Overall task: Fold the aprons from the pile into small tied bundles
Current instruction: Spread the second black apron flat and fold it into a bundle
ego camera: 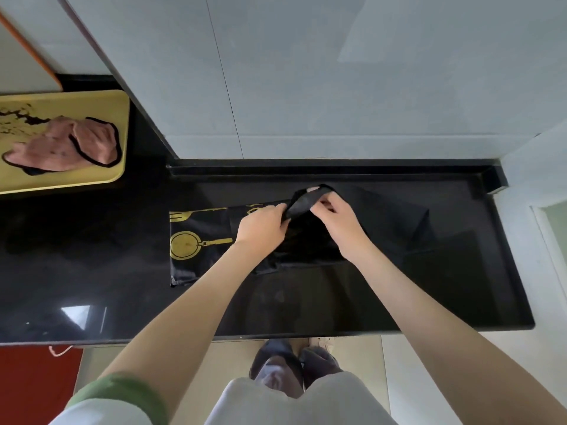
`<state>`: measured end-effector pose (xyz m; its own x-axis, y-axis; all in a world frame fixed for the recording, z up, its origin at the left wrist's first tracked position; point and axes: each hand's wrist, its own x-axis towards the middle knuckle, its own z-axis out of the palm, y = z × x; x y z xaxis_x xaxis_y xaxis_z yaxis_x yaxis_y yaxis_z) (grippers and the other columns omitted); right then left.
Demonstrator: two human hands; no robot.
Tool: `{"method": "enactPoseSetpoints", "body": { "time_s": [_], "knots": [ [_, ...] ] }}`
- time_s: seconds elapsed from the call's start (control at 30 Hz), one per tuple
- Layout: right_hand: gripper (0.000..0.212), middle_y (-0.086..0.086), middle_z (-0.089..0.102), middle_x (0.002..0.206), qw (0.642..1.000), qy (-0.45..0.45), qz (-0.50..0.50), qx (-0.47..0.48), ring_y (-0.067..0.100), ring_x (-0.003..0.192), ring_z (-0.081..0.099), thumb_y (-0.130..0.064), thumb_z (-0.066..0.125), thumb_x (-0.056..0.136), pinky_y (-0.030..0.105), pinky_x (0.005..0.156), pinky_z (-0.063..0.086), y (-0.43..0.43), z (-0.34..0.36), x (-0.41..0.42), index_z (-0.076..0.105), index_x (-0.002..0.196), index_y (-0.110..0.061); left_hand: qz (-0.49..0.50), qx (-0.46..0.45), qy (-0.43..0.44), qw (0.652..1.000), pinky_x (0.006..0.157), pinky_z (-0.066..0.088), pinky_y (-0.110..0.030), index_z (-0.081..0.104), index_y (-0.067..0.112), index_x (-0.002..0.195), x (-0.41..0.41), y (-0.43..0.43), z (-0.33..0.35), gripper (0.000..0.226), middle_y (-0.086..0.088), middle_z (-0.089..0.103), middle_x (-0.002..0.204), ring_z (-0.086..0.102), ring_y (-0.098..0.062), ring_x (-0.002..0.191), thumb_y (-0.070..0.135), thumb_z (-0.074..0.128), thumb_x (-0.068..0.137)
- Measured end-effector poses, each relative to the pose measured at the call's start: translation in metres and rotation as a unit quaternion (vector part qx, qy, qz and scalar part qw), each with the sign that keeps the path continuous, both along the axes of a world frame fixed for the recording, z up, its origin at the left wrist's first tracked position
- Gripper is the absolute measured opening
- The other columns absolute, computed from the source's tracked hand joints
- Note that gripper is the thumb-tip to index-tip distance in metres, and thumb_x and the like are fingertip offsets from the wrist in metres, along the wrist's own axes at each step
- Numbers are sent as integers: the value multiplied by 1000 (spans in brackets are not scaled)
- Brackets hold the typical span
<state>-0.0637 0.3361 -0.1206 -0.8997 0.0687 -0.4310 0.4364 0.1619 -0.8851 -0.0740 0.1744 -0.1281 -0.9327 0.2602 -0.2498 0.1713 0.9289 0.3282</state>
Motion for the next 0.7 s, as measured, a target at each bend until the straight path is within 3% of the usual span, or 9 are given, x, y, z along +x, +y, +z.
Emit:
{"method": "enactPoseSetpoints", "body": {
  "time_s": [0.07, 0.17, 0.27, 0.33, 0.4, 0.47, 0.53, 0.6, 0.7],
  "knots": [
    [17, -1, 65, 107, 998, 34, 4, 52, 12, 101, 60, -19, 56, 94, 26, 89, 45, 11, 6, -13, 63, 107, -11, 2, 5, -3, 1000, 70, 46, -34, 54, 19, 122, -17, 0, 10, 31, -5, 65, 105, 62, -28, 96, 37, 42, 100],
    [30, 2, 60, 124, 958, 10, 111, 264, 16, 110, 55, -19, 48, 98, 26, 92, 39, 34, 0, -31, 58, 124, -9, -42, -9, -50, 998, 79, 49, -37, 58, 17, 117, -51, -2, 30, 32, -4, 64, 103, 60, -28, 99, 40, 44, 99],
    [60, 11, 32, 152, 895, -94, 230, 370, 26, 132, 40, -22, 51, 97, 33, 106, 34, 41, -19, -37, 25, 150, -11, -73, -35, -79, 994, 78, 45, -34, 58, 16, 96, -80, -2, 40, 26, -1, 58, 91, 59, -26, 98, 40, 48, 97],
    [64, 11, 28, 154, 894, -65, 242, 371, 29, 140, 30, -20, 55, 95, 35, 113, 27, 37, -29, -33, 23, 150, -11, -68, -51, -79, 993, 81, 45, -34, 60, 13, 104, -91, -1, 42, 30, -4, 60, 100, 57, -26, 102, 40, 48, 97],
    [34, 6, 50, 130, 907, 68, 209, 359, 26, 123, 48, -16, 57, 93, 30, 100, 38, 34, -37, -25, 48, 125, -12, -46, -65, -60, 995, 79, 44, -34, 60, 11, 113, -98, -2, 43, 35, -8, 61, 109, 56, -28, 103, 40, 46, 99],
    [19, 0, 52, 108, 905, 146, 177, 359, 22, 104, 55, -15, 61, 89, 30, 87, 43, 33, -41, -15, 50, 104, -12, -33, -74, -35, 996, 74, 40, -33, 60, 10, 113, -102, -3, 45, 36, -9, 60, 109, 56, -28, 102, 39, 42, 100],
    [33, 5, 51, 121, 899, 124, 167, 384, 24, 116, 51, -20, 62, 90, 33, 96, 41, 35, -51, -14, 48, 118, -11, -38, -75, -23, 996, 73, 39, -33, 59, 11, 112, -102, -6, 48, 35, -9, 61, 108, 56, -28, 101, 39, 41, 101],
    [65, 13, 32, 150, 896, 25, 164, 411, 30, 140, 30, -30, 58, 94, 36, 115, 23, 37, -61, -20, 27, 146, -7, -55, -76, -20, 995, 73, 39, -32, 58, 13, 114, -100, -8, 50, 35, -8, 61, 110, 56, -28, 102, 40, 40, 101],
    [82, 10, 12, 160, 918, -88, 157, 354, 29, 147, 12, -39, 56, 95, 37, 118, 10, 43, -63, -37, 7, 153, -9, -75, -91, -26, 993, 72, 38, -32, 57, 16, 115, -95, -10, 54, 34, -6, 61, 108, 56, -26, 100, 42, 41, 101]
  ]
}}
